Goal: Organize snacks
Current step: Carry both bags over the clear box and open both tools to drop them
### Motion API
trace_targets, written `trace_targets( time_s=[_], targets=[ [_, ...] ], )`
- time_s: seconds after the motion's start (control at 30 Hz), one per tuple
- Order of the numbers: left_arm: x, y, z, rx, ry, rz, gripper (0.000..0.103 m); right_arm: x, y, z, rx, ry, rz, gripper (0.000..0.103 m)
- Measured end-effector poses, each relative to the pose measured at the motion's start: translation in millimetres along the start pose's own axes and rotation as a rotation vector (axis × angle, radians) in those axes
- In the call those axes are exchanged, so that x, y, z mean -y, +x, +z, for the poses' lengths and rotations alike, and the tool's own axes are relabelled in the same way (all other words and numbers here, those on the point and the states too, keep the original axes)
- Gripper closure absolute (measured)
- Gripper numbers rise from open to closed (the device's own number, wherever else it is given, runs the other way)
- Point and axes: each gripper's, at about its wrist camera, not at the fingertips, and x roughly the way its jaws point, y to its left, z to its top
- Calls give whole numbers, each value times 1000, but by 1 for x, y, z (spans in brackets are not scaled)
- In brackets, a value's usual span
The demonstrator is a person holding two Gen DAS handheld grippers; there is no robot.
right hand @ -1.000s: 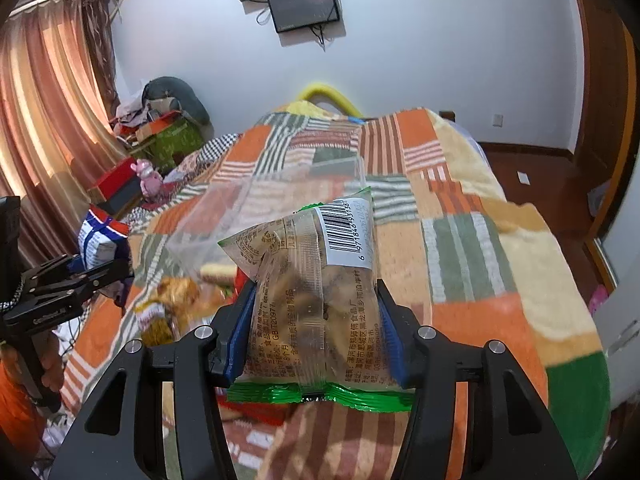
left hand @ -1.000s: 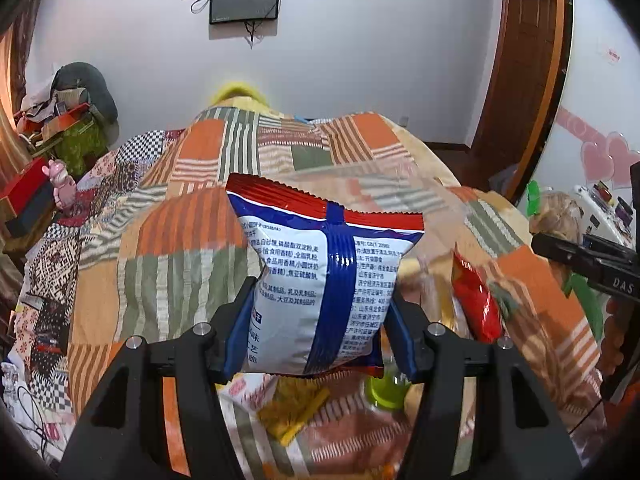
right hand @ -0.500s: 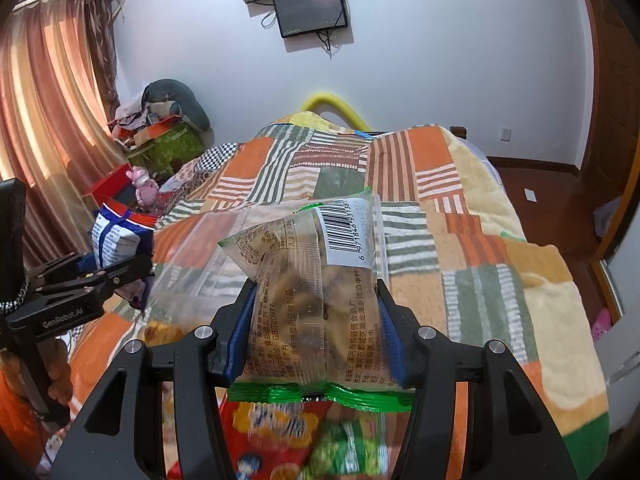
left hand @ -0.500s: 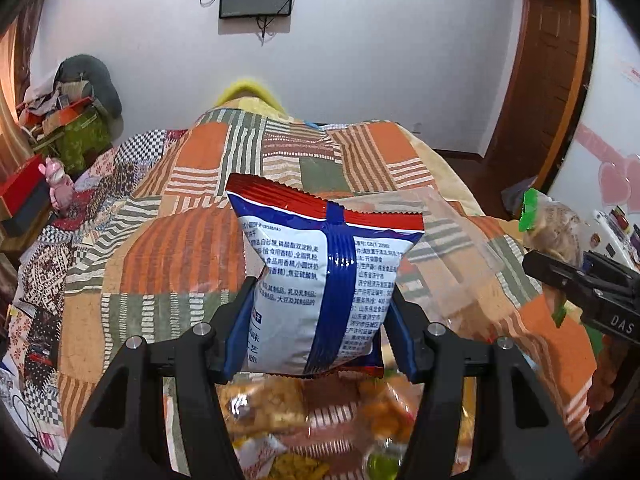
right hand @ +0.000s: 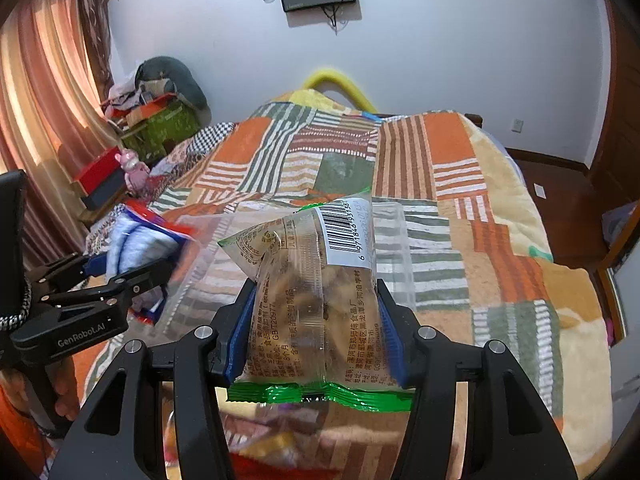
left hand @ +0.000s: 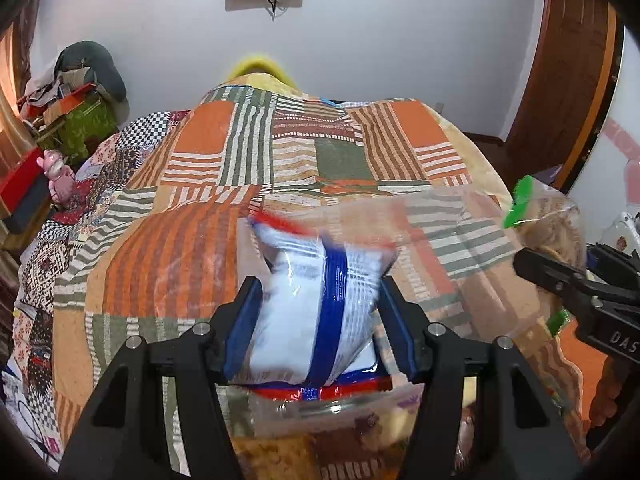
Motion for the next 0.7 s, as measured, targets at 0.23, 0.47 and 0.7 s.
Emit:
trace_targets(
  time_s=[0.23,0.47,0.7],
  targets=[
    [6,9,5,0,15,-18,44,2,23,2,-67,-5,13,52],
    [4,4,2,10,9,-23,44,-1,27,0,-103,-26,5,49],
    [3,-19,1,34,16,-35,42,-8,-5,4,-39,-63,-7,39]
  ],
)
